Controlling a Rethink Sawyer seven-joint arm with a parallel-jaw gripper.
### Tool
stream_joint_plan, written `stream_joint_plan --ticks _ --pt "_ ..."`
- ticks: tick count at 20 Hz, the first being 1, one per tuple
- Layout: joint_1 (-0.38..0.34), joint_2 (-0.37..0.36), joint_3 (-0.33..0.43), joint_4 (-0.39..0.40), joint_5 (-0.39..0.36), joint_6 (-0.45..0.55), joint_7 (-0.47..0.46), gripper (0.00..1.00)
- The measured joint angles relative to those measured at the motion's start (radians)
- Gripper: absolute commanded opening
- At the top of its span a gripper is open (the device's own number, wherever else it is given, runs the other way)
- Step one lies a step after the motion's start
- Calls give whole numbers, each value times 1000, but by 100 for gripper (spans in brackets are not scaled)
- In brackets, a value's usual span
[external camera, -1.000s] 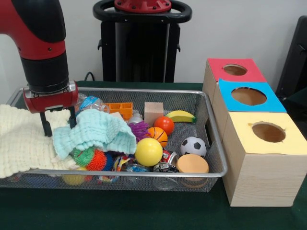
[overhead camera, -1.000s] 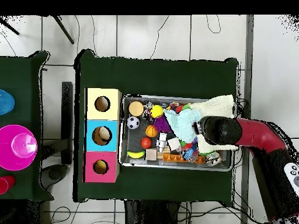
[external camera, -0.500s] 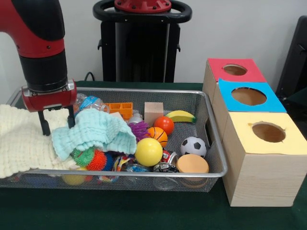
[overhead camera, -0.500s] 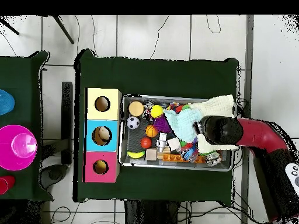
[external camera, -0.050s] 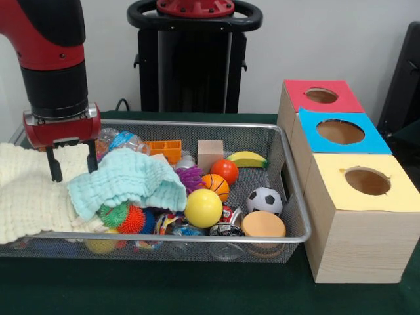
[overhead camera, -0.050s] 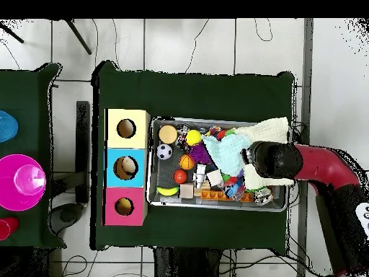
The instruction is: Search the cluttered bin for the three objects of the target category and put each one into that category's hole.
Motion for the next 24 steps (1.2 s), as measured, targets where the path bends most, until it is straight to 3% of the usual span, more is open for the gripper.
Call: stream_joint_plan --ticks 12,24 --pt "30 -3 3 -4 25 6 0 100" --pt "51 -16 9 -11 54 73 0 100"
